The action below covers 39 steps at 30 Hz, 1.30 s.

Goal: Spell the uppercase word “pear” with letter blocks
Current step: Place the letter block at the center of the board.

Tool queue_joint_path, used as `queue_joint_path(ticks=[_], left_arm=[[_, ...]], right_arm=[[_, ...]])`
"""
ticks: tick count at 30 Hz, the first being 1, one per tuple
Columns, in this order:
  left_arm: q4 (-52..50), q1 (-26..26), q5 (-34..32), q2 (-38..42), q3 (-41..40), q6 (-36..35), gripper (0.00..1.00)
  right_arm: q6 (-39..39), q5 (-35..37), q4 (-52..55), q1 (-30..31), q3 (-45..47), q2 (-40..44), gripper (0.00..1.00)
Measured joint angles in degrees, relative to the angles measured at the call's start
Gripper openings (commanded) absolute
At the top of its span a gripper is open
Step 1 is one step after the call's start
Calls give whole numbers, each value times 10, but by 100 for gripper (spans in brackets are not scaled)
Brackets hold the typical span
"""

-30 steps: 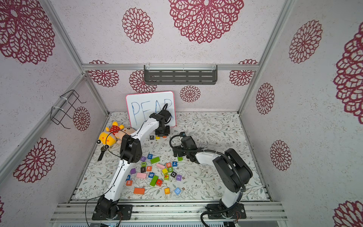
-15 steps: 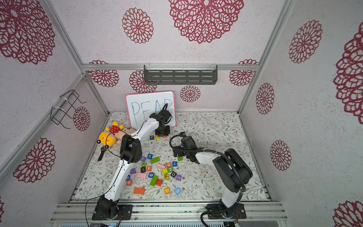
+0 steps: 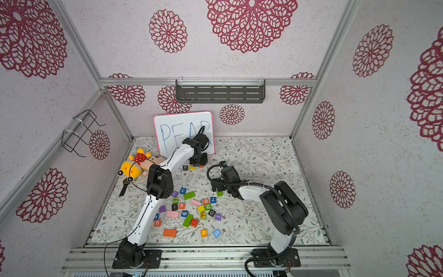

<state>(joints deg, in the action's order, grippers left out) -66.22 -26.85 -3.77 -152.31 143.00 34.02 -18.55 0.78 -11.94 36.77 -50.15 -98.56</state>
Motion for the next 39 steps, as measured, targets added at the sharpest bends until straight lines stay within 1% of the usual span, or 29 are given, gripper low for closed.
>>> queue_joint_path(ticks=[2,14,19,29,36,39], left_arm=[[0,0,0,0,0,0,28],[10,-9,-18,4,-14,5,28],[10,-10,-21,4,-14,8,34],[8,-10,-23,4,-13,16,51],[5,-10,-24,6,14,16,56],[6,-11,-26,25,7,18,59]], right_arm=[[0,0,0,0,0,0,99],[0,0,0,0,0,0,99],[0,0,0,0,0,0,99],[0,0,2,0,0,0,99],[1,0,15,0,0,4,99],[6,1,21,0,0,7,99]])
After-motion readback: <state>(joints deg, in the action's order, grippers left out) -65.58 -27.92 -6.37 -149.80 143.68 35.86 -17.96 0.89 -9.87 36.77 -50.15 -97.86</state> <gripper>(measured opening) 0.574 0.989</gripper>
